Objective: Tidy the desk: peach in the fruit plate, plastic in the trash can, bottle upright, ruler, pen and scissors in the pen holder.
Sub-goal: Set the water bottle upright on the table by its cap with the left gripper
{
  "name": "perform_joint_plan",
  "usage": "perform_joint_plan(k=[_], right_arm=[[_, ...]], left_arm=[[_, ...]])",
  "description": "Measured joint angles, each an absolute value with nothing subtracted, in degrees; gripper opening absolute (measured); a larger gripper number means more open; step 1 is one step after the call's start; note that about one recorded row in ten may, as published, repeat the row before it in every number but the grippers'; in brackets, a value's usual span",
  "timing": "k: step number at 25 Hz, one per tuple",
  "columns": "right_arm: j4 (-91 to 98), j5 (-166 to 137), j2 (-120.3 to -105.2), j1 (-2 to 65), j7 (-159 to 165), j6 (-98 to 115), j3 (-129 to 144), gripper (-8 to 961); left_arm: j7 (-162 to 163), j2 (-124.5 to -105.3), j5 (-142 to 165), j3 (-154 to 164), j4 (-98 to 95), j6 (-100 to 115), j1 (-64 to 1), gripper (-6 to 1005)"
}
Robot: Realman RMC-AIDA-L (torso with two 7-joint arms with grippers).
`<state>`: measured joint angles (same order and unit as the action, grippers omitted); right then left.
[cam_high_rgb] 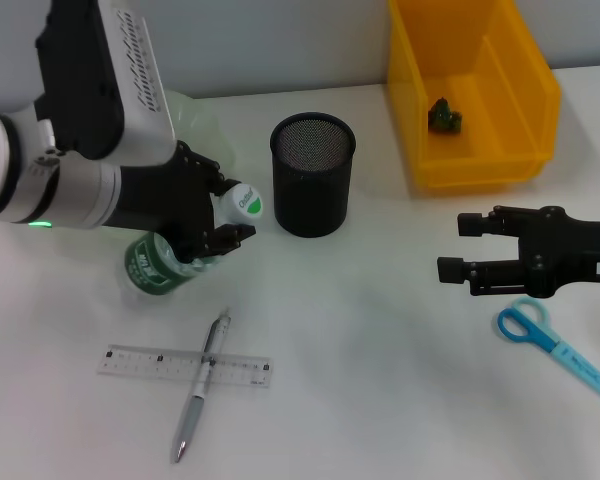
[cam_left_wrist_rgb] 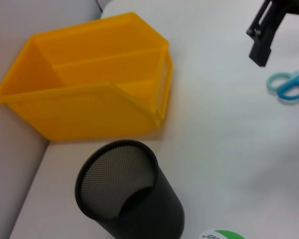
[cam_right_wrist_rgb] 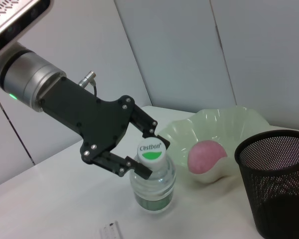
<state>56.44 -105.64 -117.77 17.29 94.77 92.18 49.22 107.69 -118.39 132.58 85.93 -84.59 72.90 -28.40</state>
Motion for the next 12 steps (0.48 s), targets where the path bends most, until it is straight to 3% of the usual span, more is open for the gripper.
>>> perform_joint_plan(k=[12], right_arm=[[56.4, -105.6, -117.81, 17.3, 94.8, 92.3, 49.2, 849]], left_arm=[[107.0, -118.39, 126.5, 83.4, -85.0, 73.0, -26.0, 474]])
